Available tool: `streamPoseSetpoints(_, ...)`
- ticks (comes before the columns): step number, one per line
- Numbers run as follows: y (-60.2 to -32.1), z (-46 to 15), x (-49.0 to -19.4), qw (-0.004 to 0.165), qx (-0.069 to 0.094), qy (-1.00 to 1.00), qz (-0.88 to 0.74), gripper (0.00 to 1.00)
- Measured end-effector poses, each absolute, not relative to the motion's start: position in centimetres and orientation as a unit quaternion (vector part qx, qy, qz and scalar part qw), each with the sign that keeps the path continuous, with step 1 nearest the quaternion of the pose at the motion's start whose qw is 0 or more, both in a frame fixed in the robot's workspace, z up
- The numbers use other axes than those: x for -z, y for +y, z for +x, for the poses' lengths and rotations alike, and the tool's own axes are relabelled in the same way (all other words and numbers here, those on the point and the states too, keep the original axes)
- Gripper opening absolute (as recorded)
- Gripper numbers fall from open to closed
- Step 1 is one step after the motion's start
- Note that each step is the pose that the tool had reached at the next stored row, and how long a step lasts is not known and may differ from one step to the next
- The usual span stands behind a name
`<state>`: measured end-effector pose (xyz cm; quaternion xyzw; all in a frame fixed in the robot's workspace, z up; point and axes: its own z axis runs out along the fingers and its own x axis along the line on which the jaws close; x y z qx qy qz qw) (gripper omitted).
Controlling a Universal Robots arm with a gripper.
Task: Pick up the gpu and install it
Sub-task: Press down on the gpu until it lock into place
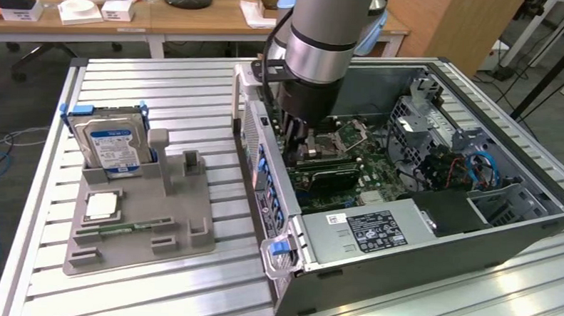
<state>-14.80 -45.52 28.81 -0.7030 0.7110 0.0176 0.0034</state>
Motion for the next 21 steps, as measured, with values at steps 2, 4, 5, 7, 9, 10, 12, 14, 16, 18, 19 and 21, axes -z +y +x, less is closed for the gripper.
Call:
streamPoseSetpoints(2, -45.52, -14.8, -28.82, 0.003, -0.017, 0.711, -0.703, 0.11)
streamPoseSetpoints(4, -45.52, -14.83, -28.82, 0.003, -0.017, 0.711, -0.703, 0.11)
streamPoseSetpoints(5, -45.51, -14.92, -28.85, 0.003, -0.017, 0.711, -0.703, 0.11)
streamPoseSetpoints(7, -45.52, -15.01, -28.96, 0.003, -0.017, 0.711, -0.703, 0.11)
streamPoseSetpoints(9, -45.51, -15.04, -28.97, 0.003, -0.017, 0.711, -0.703, 0.11)
streamPoseSetpoints(10, -45.47, -15.06, -28.98, 0.003, -0.017, 0.711, -0.703, 0.11)
streamPoseSetpoints(12, -45.38, -15.08, -28.98, 0.003, -0.017, 0.711, -0.703, 0.11)
streamPoseSetpoints(14, -45.29, -15.09, -28.98, 0.003, -0.017, 0.711, -0.703, 0.11)
streamPoseSetpoints(16, -45.24, -15.13, -28.98, 0.003, -0.017, 0.711, -0.703, 0.11)
streamPoseSetpoints(18, -45.22, -15.17, -28.98, 0.003, -0.018, 0.711, -0.703, 0.11)
streamPoseSetpoints(19, -45.21, -15.2, -28.98, 0.002, -0.018, 0.711, -0.703, 0.11)
streamPoseSetpoints(21, -45.17, -15.22, -28.97, 0.003, -0.018, 0.712, -0.702, 0.11)
